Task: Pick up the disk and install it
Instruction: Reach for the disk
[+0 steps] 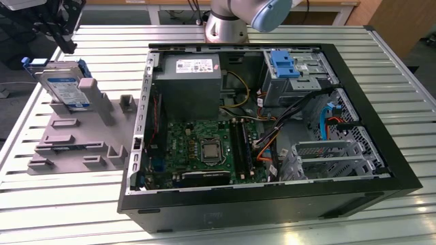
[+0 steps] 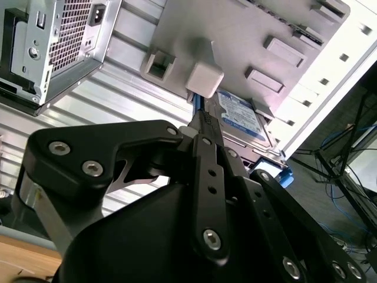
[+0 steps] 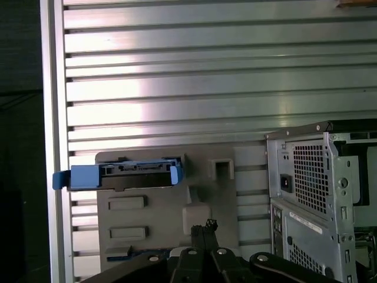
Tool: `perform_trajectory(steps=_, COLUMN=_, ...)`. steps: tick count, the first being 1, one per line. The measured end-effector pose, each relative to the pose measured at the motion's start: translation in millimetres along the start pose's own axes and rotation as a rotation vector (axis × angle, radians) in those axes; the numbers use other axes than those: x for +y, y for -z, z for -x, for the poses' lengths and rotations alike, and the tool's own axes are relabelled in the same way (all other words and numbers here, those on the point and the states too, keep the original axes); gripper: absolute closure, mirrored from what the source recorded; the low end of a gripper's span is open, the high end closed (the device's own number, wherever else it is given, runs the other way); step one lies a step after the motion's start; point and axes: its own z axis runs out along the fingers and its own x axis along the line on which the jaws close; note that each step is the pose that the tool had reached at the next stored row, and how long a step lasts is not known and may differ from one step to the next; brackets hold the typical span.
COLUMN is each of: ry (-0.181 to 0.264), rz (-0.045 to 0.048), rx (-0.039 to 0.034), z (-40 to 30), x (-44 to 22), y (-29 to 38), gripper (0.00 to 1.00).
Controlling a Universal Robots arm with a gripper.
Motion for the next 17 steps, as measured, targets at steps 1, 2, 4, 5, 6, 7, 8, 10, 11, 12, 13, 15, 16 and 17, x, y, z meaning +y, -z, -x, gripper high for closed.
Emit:
perform_trajectory(steps=1, ry=0.0, rz=0.0, rx=-0.0001, z=-1.0, x=-0.1, y=-0.1, gripper=0.89)
perform_trajectory(steps=2, ry=0.0, rz=0.0, rx=-0.0001, z=-2.0, x=-0.2, y=-0.1, gripper=0.89)
perform_trajectory(steps=4, ry=0.0, rz=0.0, rx=0.0, z=-3.8, x=-0.3, y=-0.2, gripper=0.89)
perform_trajectory(steps=5, ry=0.0, rz=0.0001, rx=-0.0001, z=-4.7, x=-0.4, y=-0.2, gripper=0.89)
perform_trajectory(steps=6, ry=0.0, rz=0.0, rx=-0.0001, z=-5.5, x=-0.4, y=-0.3, gripper=0.89)
perform_trajectory(steps=7, ry=0.0, rz=0.0, rx=0.0, z=-6.4, x=-0.5, y=-0.3, gripper=0.89)
perform_trajectory(steps=8, ry=0.0, rz=0.0001, rx=-0.0001, z=-7.4, x=-0.5, y=-0.4, gripper=0.89)
perform_trajectory(steps=10, ry=0.0, rz=0.0, rx=-0.0001, z=-9.3, x=-0.6, y=-0.5, gripper=0.89)
perform_trajectory(steps=11, ry=0.0, rz=0.0, rx=-0.0001, z=-10.1, x=-0.7, y=-0.5, gripper=0.89)
perform_trajectory(steps=12, ry=0.0, rz=0.0, rx=-0.0001, z=-10.9, x=-0.7, y=-0.5, gripper=0.89)
perform_trajectory(steps=13, ry=0.0, rz=0.0, rx=-0.0001, z=-11.8, x=-0.8, y=-0.6, gripper=0.89)
perform_trajectory(steps=15, ry=0.0, rz=0.0, rx=-0.0001, z=-13.8, x=-0.9, y=-0.7, gripper=0.89)
perform_trajectory(steps=16, ry=0.0, rz=0.0, rx=-0.0001, z=-14.7, x=-0.9, y=-0.7, gripper=0.89)
perform_trajectory(steps=17, ry=0.0, rz=0.0, rx=-0.0001, z=-15.7, x=-1.0, y=-0.7, gripper=0.89)
